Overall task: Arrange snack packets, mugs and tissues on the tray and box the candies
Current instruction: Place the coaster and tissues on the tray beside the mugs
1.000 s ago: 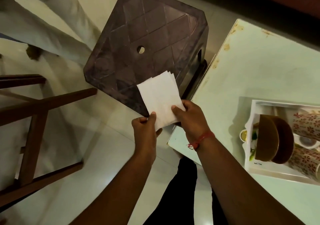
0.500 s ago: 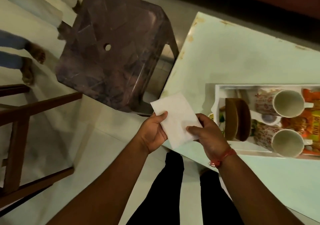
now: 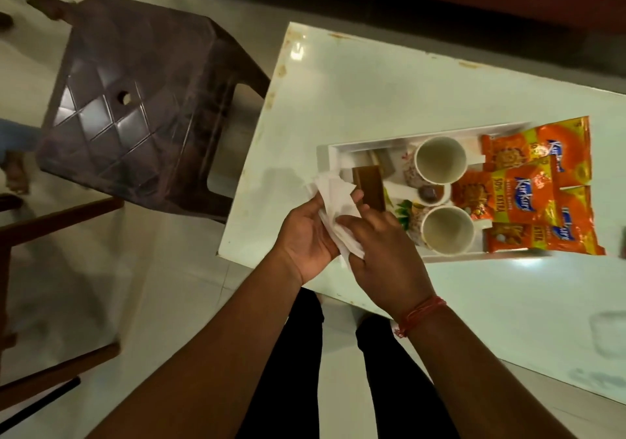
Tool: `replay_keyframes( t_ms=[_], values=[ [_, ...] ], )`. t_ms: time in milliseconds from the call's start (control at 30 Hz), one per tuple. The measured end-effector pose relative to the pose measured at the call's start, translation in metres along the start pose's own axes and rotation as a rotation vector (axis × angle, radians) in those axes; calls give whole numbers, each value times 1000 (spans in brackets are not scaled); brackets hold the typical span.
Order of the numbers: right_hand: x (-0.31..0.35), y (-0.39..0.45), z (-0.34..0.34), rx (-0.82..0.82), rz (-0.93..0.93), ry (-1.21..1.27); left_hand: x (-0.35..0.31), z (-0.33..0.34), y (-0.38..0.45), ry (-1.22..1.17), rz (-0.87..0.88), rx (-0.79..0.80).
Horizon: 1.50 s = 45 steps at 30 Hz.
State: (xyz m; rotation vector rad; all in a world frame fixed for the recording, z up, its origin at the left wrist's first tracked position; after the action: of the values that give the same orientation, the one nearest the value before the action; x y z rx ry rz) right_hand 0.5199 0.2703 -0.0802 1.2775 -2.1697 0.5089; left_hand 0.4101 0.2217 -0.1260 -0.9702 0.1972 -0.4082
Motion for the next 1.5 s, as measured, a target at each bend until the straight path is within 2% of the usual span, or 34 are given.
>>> replay_keyframes(
  t_ms=[233, 333, 400, 500, 600, 700, 800, 900, 1033, 1100, 1167, 1233, 1300, 1333, 1433, 1500],
  values=[
    [-14, -25, -9, 69, -83, -94, 23, 13, 9, 1, 36, -15],
    [-17, -35, -13, 50, -35, 8, 28, 17, 9, 146, 75, -40],
    [-21, -37, -13, -48, 86, 215, 32, 20, 6, 276, 91, -72],
    [-34, -38, -12, -290, 441, 600, 40, 18, 4, 350, 116, -83],
    [-44, -36, -3, -375, 756, 878, 43, 16, 3, 497, 147, -73],
    [-47, -29, 3, -432, 845, 936, 43, 12, 4, 730, 166, -151],
    [-41, -20, 4, -426, 796, 897, 42, 9, 4, 839, 192, -203],
    [-33, -11, 2, -438, 671, 931, 34, 4, 4, 775, 202, -227],
    [-31, -19, 0, -566, 660, 790, 20, -1, 3, 403, 158, -210],
    [-27, -27, 11, -465, 693, 732, 12, 2, 3, 277, 146, -150],
    [-20, -36, 31, -327, 734, 849, 6, 9, 3, 241, 131, -106],
    [-15, -42, 46, -336, 823, 1087, 0, 16, 6, 255, 133, -112],
    [-16, -44, 53, -443, 889, 1242, -10, 21, 10, 358, 181, -196],
    [-18, -43, 55, -496, 915, 1307, -18, 24, 12, 481, 227, -295],
    [-22, -40, 60, -654, 989, 1576, -50, 37, 18, 1024, 435, -646],
    [-25, -39, 61, -725, 1031, 1705, -63, 51, 27, 1262, 523, -699]
  ],
)
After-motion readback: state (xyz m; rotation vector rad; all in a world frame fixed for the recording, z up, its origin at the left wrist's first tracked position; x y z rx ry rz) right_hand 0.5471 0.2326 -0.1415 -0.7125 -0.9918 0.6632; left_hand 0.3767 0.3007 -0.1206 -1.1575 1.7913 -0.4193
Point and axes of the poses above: each hand's wrist, its own y-axis towards the middle knuckle, its own z-axis out of the palm, x = y × z, the point moved 4 cm from there along y, towards the middle knuckle, and after that the axes turned 14 degrees about -z, right-handed, at the moved point
